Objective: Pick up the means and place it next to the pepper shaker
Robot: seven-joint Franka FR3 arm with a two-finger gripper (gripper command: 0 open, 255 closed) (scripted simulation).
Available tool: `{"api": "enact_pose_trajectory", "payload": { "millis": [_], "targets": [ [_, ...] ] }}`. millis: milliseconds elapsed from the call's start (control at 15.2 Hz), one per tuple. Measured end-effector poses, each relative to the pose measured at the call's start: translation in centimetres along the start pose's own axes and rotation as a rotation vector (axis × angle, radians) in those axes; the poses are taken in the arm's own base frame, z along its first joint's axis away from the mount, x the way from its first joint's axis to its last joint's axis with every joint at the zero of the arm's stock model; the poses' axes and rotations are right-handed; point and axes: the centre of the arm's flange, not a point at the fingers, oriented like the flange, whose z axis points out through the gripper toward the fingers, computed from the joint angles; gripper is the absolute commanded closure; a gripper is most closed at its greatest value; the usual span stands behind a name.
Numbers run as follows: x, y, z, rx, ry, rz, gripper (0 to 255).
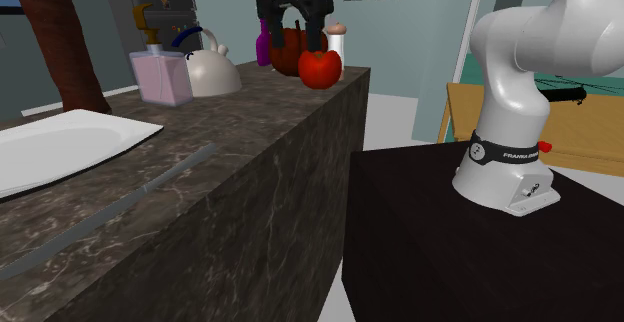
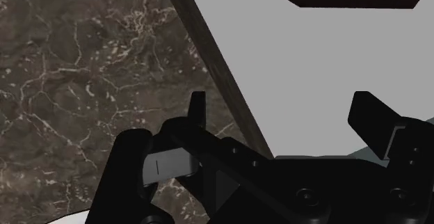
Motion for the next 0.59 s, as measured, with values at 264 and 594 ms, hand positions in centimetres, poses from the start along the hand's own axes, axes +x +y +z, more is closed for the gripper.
{"api": "enact_pose_trajectory", "payload": {
  "millis": [264, 594],
  "targets": [
    [4.9, 1.0, 1.7, -0.015, 0.008, -0.100, 0],
    [10.9, 1.6, 3.7, -0.035, 0.018, -0.226, 0]
  ]
}}
